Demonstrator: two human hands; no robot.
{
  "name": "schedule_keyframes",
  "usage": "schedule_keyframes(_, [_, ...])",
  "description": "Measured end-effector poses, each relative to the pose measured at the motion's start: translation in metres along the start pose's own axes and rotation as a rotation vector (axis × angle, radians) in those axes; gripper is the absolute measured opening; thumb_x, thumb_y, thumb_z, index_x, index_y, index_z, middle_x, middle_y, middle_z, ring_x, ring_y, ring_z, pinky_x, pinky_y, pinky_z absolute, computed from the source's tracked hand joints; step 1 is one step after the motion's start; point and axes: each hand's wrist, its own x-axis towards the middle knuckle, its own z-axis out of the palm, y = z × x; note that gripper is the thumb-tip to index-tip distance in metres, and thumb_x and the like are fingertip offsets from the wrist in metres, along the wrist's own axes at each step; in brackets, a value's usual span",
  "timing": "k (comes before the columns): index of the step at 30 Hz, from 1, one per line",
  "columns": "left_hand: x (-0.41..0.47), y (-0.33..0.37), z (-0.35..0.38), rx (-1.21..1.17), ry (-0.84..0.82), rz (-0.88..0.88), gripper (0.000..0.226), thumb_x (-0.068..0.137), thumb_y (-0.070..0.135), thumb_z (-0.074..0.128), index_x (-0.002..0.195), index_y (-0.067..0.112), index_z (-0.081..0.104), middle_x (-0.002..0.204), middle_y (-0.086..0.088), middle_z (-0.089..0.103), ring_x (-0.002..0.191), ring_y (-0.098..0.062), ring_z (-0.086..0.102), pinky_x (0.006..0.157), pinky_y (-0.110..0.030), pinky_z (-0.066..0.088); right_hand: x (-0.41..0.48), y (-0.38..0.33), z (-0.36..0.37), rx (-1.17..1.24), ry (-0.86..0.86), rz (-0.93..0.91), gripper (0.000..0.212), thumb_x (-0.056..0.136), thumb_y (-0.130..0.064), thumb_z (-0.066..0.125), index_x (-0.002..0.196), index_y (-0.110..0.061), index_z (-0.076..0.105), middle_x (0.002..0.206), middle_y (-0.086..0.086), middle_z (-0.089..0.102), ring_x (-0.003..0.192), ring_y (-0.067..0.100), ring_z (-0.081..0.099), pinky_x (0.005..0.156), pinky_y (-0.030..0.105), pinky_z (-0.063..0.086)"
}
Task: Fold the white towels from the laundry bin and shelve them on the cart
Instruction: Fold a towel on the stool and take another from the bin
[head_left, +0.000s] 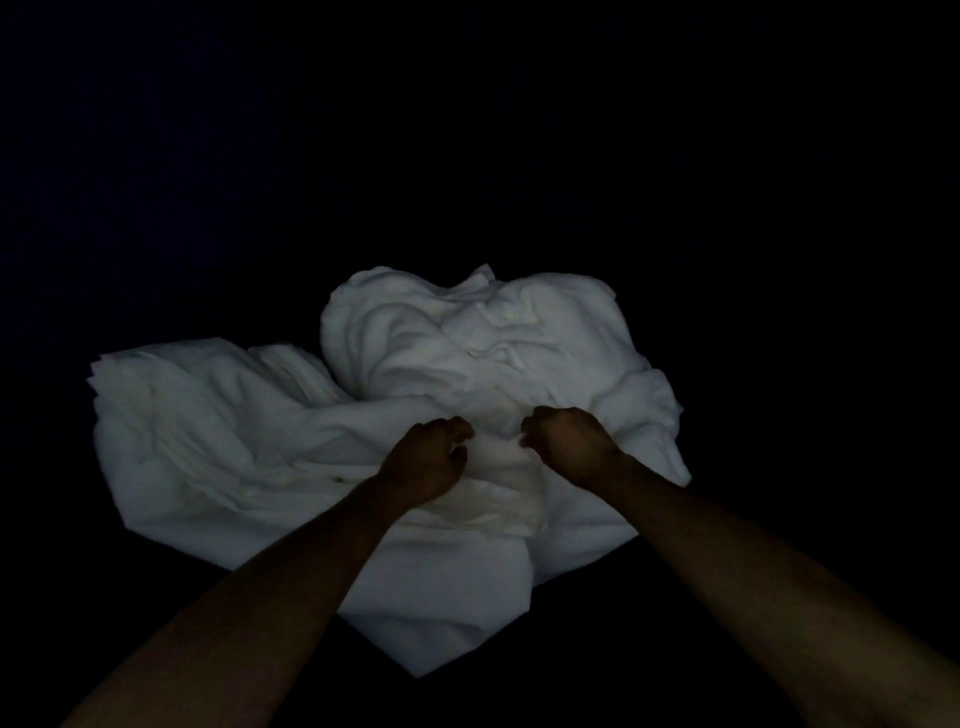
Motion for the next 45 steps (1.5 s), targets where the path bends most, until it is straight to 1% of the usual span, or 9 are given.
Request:
schedule_keyframes(4, [-0.025,0.03,-0.01,0.021,-0.01,0.028,0.034,0.095,0.011,0.049,0.129,0.007,0.051,0.132,-0.011,0.054,0.121,-0.023,0.05,0.1,-0.021,0.033,-0.025,-0.029,-0.023,0.023,-0.057,-0.15,0.019,0.079,0.001,0.065,0.097,-0.001,0.071,0.099,0.019,0.066,0.085,0.027,0.067,0.069,0.024,0.049])
schedule_keyframes(9, [-0.072,0.078,-0.043,0.101,-0.052,0.057,0.041,0.096,0.018,0.051,0.136,0.013,0.043,0.138,-0.007,0.047,0.125,-0.018,0.045,0.099,-0.015,0.028,-0.075,-0.051,-0.083,0.074,-0.076,-0.014,0.027,0.097,-0.013,0.043,0.112,-0.004,0.064,0.118,0.013,0.06,0.106,0.025,0.056,0.083,0.023,0.037])
schedule_keyframes(19, [-0.211,0.206,-0.121,0.238,0.225,0.171,0.054,0.094,0.032,0.053,0.144,0.025,0.034,0.145,0.0,0.039,0.13,-0.019,0.041,0.1,-0.022,0.03,-0.205,-0.098,-0.271,0.108,0.298,0.054,0.027,0.097,-0.017,0.045,0.107,-0.007,0.068,0.108,0.007,0.062,0.103,0.021,0.057,0.084,0.023,0.036])
schedule_keyframes(24, [-0.287,0.271,-0.154,0.16,0.285,0.357,0.05,0.093,0.03,0.056,0.14,0.021,0.041,0.141,0.001,0.046,0.128,-0.018,0.044,0.102,-0.025,0.035,-0.281,-0.135,-0.349,0.168,0.562,0.093,0.022,0.094,-0.016,0.051,0.1,-0.007,0.07,0.102,0.009,0.063,0.098,0.023,0.058,0.082,0.024,0.036])
schedule_keyframes(28, [-0.338,0.316,-0.169,0.041,0.381,0.538,0.039,0.094,0.023,0.054,0.133,0.02,0.049,0.13,0.006,0.056,0.116,-0.014,0.054,0.092,-0.017,0.038,-0.341,-0.155,-0.414,0.136,0.786,0.071,0.02,0.091,-0.009,0.053,0.098,-0.006,0.071,0.102,0.008,0.067,0.098,0.023,0.059,0.076,0.019,0.032])
schedule_keyframes(31, [-0.368,0.351,-0.187,-0.028,0.459,0.655,0.041,0.094,0.023,0.053,0.135,0.022,0.046,0.129,0.006,0.056,0.104,-0.01,0.056,0.088,-0.019,0.042,-0.374,-0.175,-0.455,0.102,0.936,0.049,0.019,0.09,-0.006,0.054,0.096,-0.007,0.072,0.1,0.006,0.069,0.097,0.021,0.06,0.072,0.015,0.03])
schedule_keyframes(34, [-0.393,0.381,-0.215,-0.052,0.517,0.771,0.048,0.095,0.025,0.053,0.14,0.025,0.038,0.135,0.007,0.049,0.112,-0.012,0.053,0.095,-0.025,0.041,-0.399,-0.198,-0.493,0.06,1.076,0.003,0.019,0.089,-0.005,0.054,0.095,-0.007,0.072,0.097,0.005,0.07,0.093,0.02,0.061,0.067,0.011,0.03])
schedule_keyframes(42, [-0.425,0.412,-0.246,-0.139,0.483,0.899,0.038,0.095,0.024,0.052,0.132,0.025,0.043,0.131,0.006,0.047,0.128,-0.017,0.04,0.106,-0.036,0.035,-0.429,-0.219,-0.519,0.026,1.174,-0.042,0.019,0.09,-0.005,0.055,0.094,-0.005,0.073,0.095,0.003,0.071,0.081,0.004,0.052,0.066,-0.003,0.03])
schedule_keyframes(45, [-0.425,0.407,-0.247,-0.056,0.435,0.874,0.034,0.098,0.025,0.048,0.132,0.021,0.046,0.12,0.004,0.052,0.114,-0.012,0.047,0.095,-0.026,0.037,-0.421,-0.223,-0.507,0.035,1.148,-0.051,0.018,0.088,-0.004,0.056,0.092,-0.006,0.074,0.093,0.004,0.071,0.08,0.006,0.054,0.067,-0.001,0.031])
